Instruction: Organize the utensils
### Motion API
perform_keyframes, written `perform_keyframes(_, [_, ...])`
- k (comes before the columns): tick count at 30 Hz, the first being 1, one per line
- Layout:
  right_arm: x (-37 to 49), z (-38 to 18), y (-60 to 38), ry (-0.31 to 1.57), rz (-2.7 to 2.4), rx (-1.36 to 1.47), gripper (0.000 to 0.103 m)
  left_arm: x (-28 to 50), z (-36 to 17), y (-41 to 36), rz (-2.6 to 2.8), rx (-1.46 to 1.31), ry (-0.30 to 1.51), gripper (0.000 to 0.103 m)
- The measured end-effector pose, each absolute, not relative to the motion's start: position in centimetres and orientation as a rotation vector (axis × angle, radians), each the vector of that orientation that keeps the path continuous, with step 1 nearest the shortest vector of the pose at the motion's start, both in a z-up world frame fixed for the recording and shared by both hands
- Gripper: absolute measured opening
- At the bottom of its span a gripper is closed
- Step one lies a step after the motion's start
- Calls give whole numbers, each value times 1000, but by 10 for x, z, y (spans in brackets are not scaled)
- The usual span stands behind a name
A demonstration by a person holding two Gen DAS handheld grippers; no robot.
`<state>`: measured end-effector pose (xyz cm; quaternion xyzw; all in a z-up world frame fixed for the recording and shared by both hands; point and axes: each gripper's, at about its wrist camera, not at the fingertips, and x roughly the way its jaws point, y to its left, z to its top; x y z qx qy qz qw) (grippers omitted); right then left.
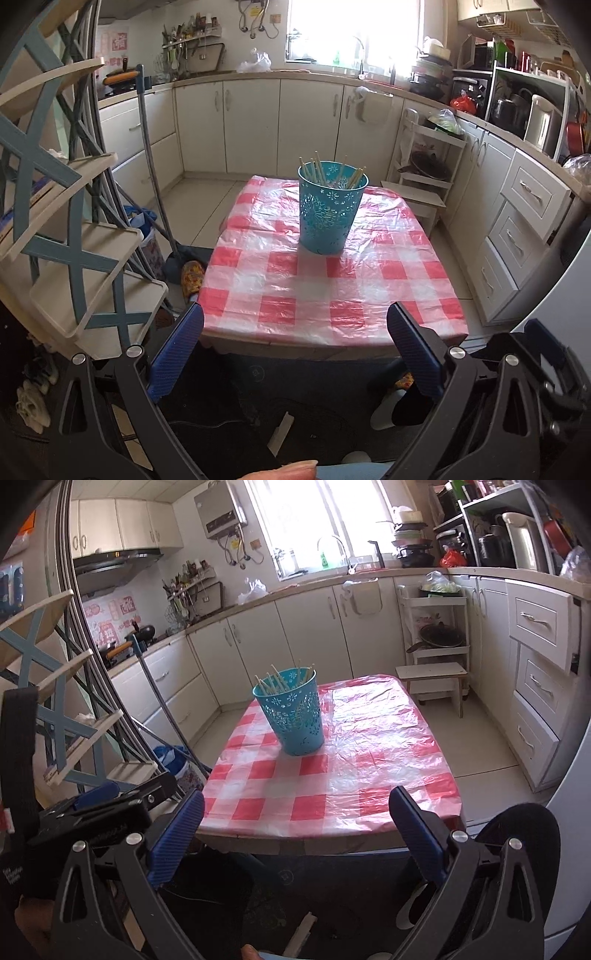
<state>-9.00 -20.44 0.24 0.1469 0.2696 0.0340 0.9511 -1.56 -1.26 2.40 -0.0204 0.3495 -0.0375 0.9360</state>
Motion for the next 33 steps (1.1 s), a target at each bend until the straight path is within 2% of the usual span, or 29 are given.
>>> perform_keyframes(21, [-99, -12, -196, 570, 47, 278, 96, -23, 14, -21, 29, 148, 706, 95])
perform_keyframes(33, [-99, -14, -193, 583, 52, 272, 96, -27, 16, -21, 25, 133, 699, 95])
